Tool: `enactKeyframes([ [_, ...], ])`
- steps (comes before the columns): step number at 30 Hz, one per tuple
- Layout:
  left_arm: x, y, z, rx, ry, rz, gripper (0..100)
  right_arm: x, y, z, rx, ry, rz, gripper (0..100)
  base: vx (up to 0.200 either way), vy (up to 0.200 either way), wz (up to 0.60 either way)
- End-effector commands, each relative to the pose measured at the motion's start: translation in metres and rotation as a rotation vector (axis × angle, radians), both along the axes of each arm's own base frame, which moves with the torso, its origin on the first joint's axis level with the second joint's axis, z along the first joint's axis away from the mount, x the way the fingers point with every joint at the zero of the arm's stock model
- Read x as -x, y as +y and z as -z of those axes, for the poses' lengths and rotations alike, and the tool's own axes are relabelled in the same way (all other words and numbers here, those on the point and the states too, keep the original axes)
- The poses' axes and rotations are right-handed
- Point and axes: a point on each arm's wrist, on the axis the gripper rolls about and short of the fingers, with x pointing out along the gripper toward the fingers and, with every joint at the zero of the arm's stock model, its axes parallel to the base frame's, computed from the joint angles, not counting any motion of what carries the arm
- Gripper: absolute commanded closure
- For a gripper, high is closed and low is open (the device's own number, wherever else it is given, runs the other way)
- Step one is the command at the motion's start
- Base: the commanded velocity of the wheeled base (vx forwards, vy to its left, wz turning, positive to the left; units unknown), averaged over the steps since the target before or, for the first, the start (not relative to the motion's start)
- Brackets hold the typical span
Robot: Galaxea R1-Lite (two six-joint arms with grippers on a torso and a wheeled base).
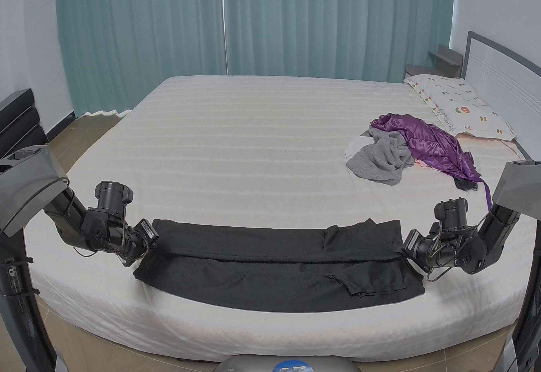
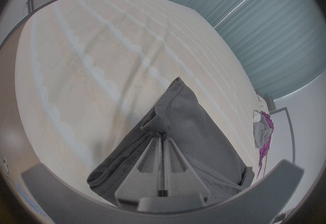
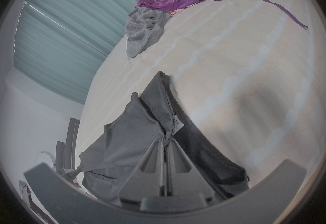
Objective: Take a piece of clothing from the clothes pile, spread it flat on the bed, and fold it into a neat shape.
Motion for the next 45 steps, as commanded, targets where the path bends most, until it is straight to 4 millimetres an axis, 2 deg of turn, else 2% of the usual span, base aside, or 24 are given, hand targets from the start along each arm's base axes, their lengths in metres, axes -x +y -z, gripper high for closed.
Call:
enactKeyframes([
  [1, 0.001, -0.001, 0.001, 0.002, 0.006, 0.003, 100, 0.000, 0.003, 0.012, 0.007, 0.033, -0.012, 100, 0.000, 0.000, 0.00],
  [2, 0.001, -0.001, 0.001, 0.002, 0.006, 0.003, 0, -0.001, 0.003, 0.013, 0.007, 0.035, -0.012, 100, 0.000, 0.000, 0.00],
  [3, 0.001, -0.001, 0.001, 0.003, 0.006, 0.004, 0, -0.002, 0.003, 0.014, 0.007, 0.035, -0.012, 0, 0.000, 0.000, 0.00],
  [7, 0.001, -0.001, -0.002, 0.005, -0.003, 0.000, 0, -0.007, 0.003, 0.007, 0.001, -0.006, -0.007, 0, 0.000, 0.000, 0.00],
  [9, 0.000, 0.002, -0.005, 0.007, -0.016, -0.008, 0, -0.011, -0.005, -0.014, -0.016, -0.090, 0.014, 0, 0.000, 0.000, 0.00],
  [11, -0.001, 0.002, -0.007, 0.008, -0.022, -0.008, 0, -0.011, -0.009, -0.017, -0.023, -0.102, 0.018, 0, 0.000, 0.000, 0.00],
  [12, -0.006, 0.010, -0.018, 0.015, -0.065, -0.028, 0, -0.014, -0.019, -0.033, -0.082, -0.143, -0.015, 0, 0.000, 0.000, 0.00],
  [13, -0.009, 0.013, -0.023, 0.026, -0.082, -0.028, 0, -0.016, -0.020, -0.036, -0.100, -0.146, -0.026, 0, 0.000, 0.000, 0.00],
  [16, -0.016, 0.017, -0.026, 0.054, -0.099, -0.018, 0, -0.022, -0.021, -0.033, -0.110, -0.139, -0.032, 0, 0.000, 0.000, 0.00],
  [17, -0.025, 0.019, -0.028, 0.073, -0.122, -0.009, 0, -0.030, -0.022, -0.022, -0.122, -0.119, -0.026, 0, 0.000, 0.000, 0.00],
  [19, -0.031, 0.020, -0.022, 0.076, -0.117, -0.008, 0, -0.035, -0.023, -0.014, -0.128, -0.110, -0.015, 0, 0.000, 0.000, 0.00],
  [20, -0.041, 0.020, -0.013, 0.074, -0.116, -0.007, 0, -0.041, -0.025, -0.006, -0.144, -0.100, 0.002, 0, 0.000, 0.000, 0.00],
  [24, -0.062, 0.020, 0.002, 0.072, -0.122, -0.004, 0, -0.047, -0.026, 0.004, -0.183, -0.079, 0.037, 0, 0.000, 0.000, 0.00],
  [27, -0.069, 0.020, 0.012, 0.068, -0.123, 0.002, 0, -0.048, -0.026, 0.010, -0.185, -0.082, 0.040, 0, 0.000, 0.000, 0.00],
  [31, -0.075, 0.019, 0.015, 0.060, -0.133, 0.009, 0, -0.049, -0.029, 0.010, -0.185, -0.093, 0.047, 0, 0.000, 0.000, 0.00],
  [32, -0.077, 0.019, 0.018, 0.053, -0.133, 0.019, 100, -0.049, -0.029, 0.010, -0.185, -0.093, 0.047, 0, 0.000, 0.000, 0.00],
  [36, -0.082, 0.020, 0.028, 0.021, -0.129, 0.029, 100, -0.048, -0.027, 0.015, -0.176, -0.086, 0.041, 0, 0.000, 0.000, 0.00],
  [45, -0.087, 0.024, 0.022, 0.011, -0.165, -0.059, 100, -0.054, -0.029, 0.015, -0.172, -0.099, 0.054, 0, 0.000, 0.000, 0.00],
])
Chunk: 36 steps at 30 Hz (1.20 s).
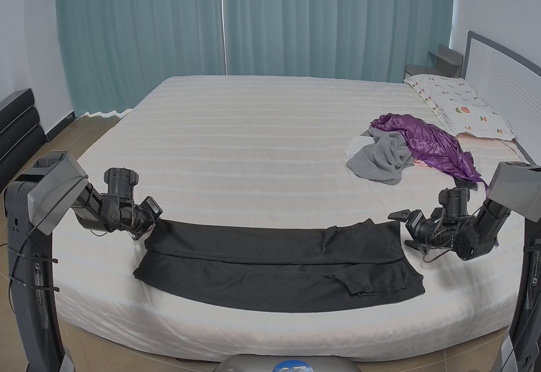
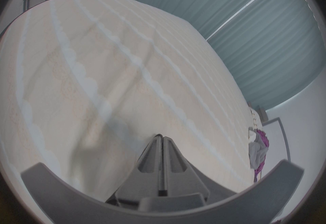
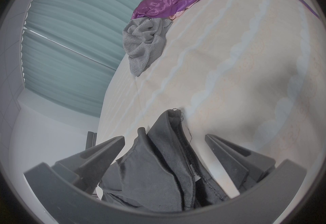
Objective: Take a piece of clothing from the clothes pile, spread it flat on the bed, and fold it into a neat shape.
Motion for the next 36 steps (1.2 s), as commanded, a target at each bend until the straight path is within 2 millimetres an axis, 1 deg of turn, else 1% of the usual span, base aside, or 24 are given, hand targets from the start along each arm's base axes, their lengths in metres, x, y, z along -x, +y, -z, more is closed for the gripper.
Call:
enactKeyframes([
  [1, -0.004, 0.003, 0.000, 0.004, -0.028, -0.053, 100, -0.002, -0.001, 0.005, 0.001, 0.008, 0.007, 0, 0.000, 0.000, 0.00],
  [10, -0.006, 0.005, -0.002, 0.017, -0.057, -0.076, 100, -0.010, 0.000, 0.008, 0.013, -0.005, 0.019, 0, 0.000, 0.000, 0.00],
  [17, -0.005, 0.003, 0.002, 0.018, -0.048, -0.072, 100, -0.020, 0.002, 0.012, 0.025, -0.023, 0.029, 0, 0.000, 0.000, 0.00],
  [21, -0.005, 0.003, 0.001, 0.018, -0.049, -0.072, 100, -0.025, 0.003, 0.018, 0.035, -0.022, 0.042, 0, 0.000, 0.000, 0.00],
  [22, -0.005, 0.003, 0.002, 0.018, -0.048, -0.072, 100, -0.027, 0.005, 0.019, 0.041, -0.026, 0.042, 100, 0.000, 0.000, 0.00],
  [27, -0.004, 0.003, 0.003, 0.018, -0.043, -0.069, 100, -0.031, 0.007, 0.024, 0.060, -0.028, 0.060, 100, 0.000, 0.000, 0.00],
  [30, -0.004, 0.003, 0.003, 0.017, -0.042, -0.068, 100, -0.035, 0.006, 0.021, 0.059, -0.059, 0.071, 100, 0.000, 0.000, 0.00],
  [36, -0.004, 0.003, 0.003, 0.017, -0.040, -0.068, 100, -0.036, 0.003, 0.022, 0.065, -0.067, 0.097, 100, 0.000, 0.000, 0.00],
])
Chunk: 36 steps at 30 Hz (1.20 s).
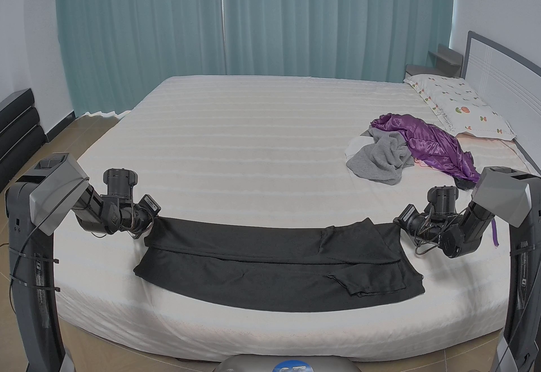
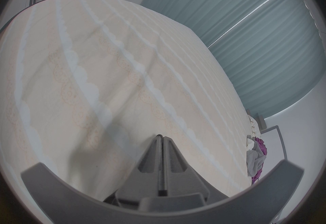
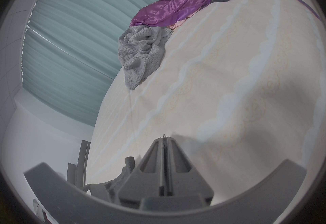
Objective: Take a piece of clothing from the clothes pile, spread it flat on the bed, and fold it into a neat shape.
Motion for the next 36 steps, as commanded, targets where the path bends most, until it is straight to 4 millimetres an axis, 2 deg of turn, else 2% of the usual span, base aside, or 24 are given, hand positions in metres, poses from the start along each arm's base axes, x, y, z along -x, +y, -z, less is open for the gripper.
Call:
enactKeyframes([
  [1, 0.000, 0.000, 0.000, 0.000, -0.001, -0.001, 100, -0.001, 0.000, 0.003, -0.001, 0.003, 0.003, 100, 0.000, 0.000, 0.00],
  [9, 0.001, 0.000, -0.001, 0.007, 0.005, 0.002, 100, 0.000, -0.001, 0.002, -0.005, -0.005, 0.007, 100, 0.000, 0.000, 0.00],
  [10, 0.001, 0.000, -0.002, 0.012, 0.006, 0.005, 100, 0.001, -0.001, 0.001, -0.006, -0.011, 0.008, 0, 0.000, 0.000, 0.00],
  [11, 0.001, 0.000, -0.002, 0.014, 0.006, 0.006, 0, 0.001, 0.000, 0.000, -0.007, -0.022, 0.005, 0, 0.000, 0.000, 0.00],
  [18, 0.006, 0.001, -0.008, 0.015, 0.005, 0.002, 0, 0.017, 0.001, -0.019, -0.074, -0.076, 0.039, 0, 0.000, 0.000, 0.00],
  [19, 0.013, 0.003, -0.018, 0.017, -0.001, -0.005, 0, 0.026, -0.001, -0.028, -0.087, -0.084, 0.047, 0, 0.000, 0.000, 0.00],
  [22, 0.036, 0.004, -0.039, 0.028, -0.007, -0.010, 0, 0.044, -0.001, -0.037, -0.123, -0.064, 0.058, 0, 0.000, 0.000, 0.00],
  [27, 0.069, 0.002, -0.057, 0.059, 0.010, 0.014, 0, 0.062, -0.003, -0.045, -0.172, -0.040, 0.066, 0, 0.000, 0.000, 0.00],
  [32, 0.094, -0.003, -0.052, 0.103, 0.071, -0.002, 0, 0.067, 0.001, -0.041, -0.175, -0.020, 0.052, 0, 0.000, 0.000, 0.00],
  [36, 0.105, -0.005, -0.045, 0.148, 0.117, 0.013, 0, 0.069, 0.002, -0.039, -0.175, -0.009, 0.049, 0, 0.000, 0.000, 0.00],
])
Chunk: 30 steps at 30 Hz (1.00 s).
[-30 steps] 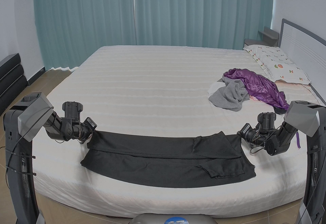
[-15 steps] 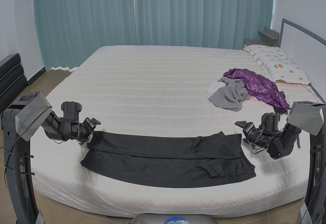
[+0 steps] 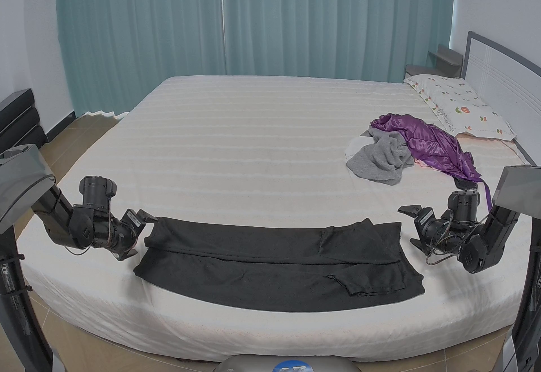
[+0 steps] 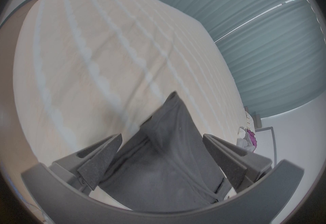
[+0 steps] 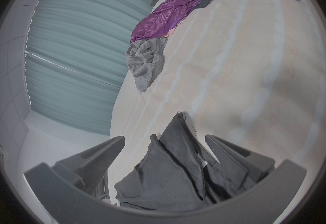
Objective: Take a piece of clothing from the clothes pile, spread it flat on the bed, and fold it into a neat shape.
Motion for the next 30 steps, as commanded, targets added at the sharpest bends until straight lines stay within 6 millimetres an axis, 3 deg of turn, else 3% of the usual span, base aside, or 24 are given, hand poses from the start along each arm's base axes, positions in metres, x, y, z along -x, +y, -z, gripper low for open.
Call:
enactKeyframes([
  [1, 0.019, -0.004, -0.008, 0.051, 0.016, 0.002, 0, 0.006, 0.002, -0.003, -0.005, 0.005, -0.008, 0, 0.000, 0.000, 0.00],
  [9, 0.030, 0.002, 0.003, 0.127, 0.045, -0.004, 0, 0.015, 0.015, 0.003, -0.004, 0.041, -0.045, 0, 0.000, 0.000, 0.00],
  [13, 0.039, 0.003, 0.001, 0.155, 0.016, 0.012, 0, 0.020, 0.025, 0.002, -0.003, 0.046, -0.077, 0, 0.200, 0.000, 0.00],
  [18, 0.039, 0.003, 0.001, 0.154, 0.016, 0.015, 0, 0.020, 0.025, 0.004, -0.001, 0.037, -0.078, 0, 0.200, 0.000, 0.00],
  [30, 0.047, 0.000, -0.007, 0.149, 0.003, 0.028, 0, 0.021, 0.026, 0.001, 0.001, 0.021, -0.080, 0, 0.000, 0.000, 0.00],
])
